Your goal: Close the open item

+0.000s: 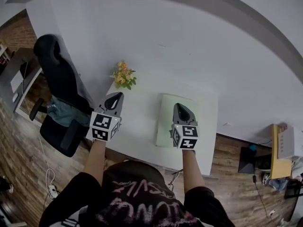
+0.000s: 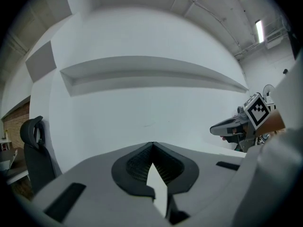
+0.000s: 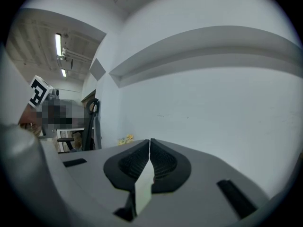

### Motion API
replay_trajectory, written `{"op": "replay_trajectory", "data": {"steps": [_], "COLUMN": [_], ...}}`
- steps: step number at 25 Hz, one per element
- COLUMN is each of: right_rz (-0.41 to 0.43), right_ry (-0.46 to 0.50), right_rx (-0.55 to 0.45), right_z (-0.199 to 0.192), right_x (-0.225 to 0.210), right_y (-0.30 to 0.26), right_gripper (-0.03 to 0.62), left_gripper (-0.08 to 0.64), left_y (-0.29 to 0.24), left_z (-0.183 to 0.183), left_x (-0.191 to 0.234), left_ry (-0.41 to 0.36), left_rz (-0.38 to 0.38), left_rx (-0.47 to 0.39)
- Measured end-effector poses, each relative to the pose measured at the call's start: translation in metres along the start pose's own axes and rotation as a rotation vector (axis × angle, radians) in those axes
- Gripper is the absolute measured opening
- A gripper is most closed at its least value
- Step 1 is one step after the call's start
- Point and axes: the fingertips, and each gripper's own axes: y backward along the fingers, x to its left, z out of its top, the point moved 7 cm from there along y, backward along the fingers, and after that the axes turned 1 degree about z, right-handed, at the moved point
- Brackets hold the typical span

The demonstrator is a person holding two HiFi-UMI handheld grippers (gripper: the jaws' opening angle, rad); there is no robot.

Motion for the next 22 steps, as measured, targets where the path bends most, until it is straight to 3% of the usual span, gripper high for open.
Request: {"op": "replay_trajectory", "data": {"steps": [22], "right_rz": [0.028], "right_ry": [0.025], "right_rx": [-0.051], "right_z": [0.003], "right_x": [-0.031], "right_y": [0.034], "right_gripper": [0.025], "left_gripper": [0.014], "left_y": [0.02], "left_z": [0.003], "left_x": [-0.05], "left_ry": [-0.043], "left_rz": [0.019], "left_rx": [-0.022]}}
